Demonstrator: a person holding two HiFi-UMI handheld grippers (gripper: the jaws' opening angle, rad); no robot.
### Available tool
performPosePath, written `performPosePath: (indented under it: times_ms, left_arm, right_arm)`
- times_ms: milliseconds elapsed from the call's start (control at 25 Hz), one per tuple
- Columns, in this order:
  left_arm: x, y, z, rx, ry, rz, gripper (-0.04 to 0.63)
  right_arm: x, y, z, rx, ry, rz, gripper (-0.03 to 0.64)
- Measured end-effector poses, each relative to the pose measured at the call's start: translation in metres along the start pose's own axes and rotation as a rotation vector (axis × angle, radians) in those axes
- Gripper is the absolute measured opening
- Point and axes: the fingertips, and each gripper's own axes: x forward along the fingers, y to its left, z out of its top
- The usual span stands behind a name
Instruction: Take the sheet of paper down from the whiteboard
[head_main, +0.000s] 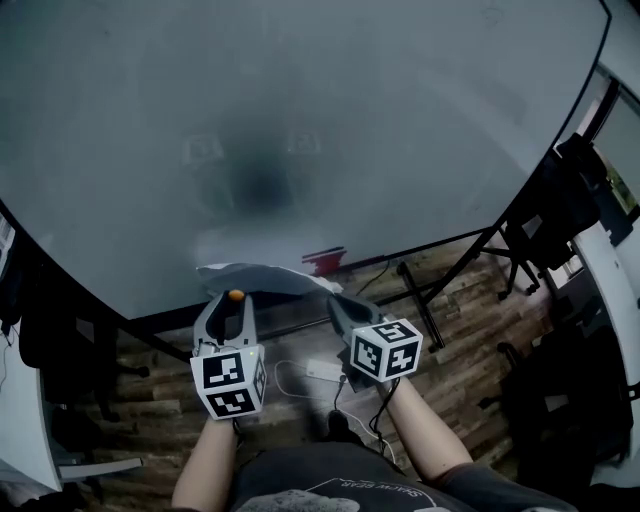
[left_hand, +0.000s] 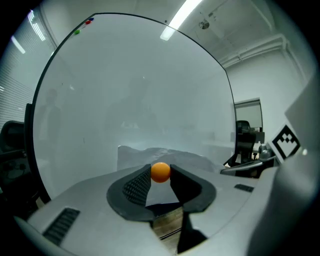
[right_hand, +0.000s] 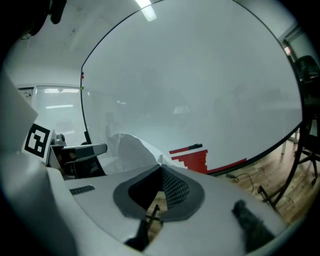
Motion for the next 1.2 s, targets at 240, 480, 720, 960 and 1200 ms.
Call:
performPosePath:
  times_ms: [240,480,720,960,1200]
  left_arm:
    - [-0.026,0.021,-0.013,0.01,-0.006,-0.107,0.126]
    - [-0.065,0.045,-0.028,0.017,-0.007,-0.203,0.126]
    - [-0.106,0.063,-0.046,0.025,0.01,-0.292,0.126]
    - [-0.134,0.064,-0.059,0.033,0.022,-0.341,0.126]
    - [-0.155,0.05,-0.075,0.04,0.038,-0.365,0.126]
  right_arm:
    - [-0.017,0.033,-0.02,0.024,-0.026,-0.112,0.021]
    - [-0.036,0.075,-0.042,0.038,-0.054,-0.209,0.021]
    - [-0.072,0.11,-0.069,0.077,-0.079,-0.321,0.021]
    - [-0.108,0.123,-0.097,0.076,-0.038,-0.404,0.021]
    - [-0.131,0.123,-0.118,0.092,-0.038,-0.421,0.021]
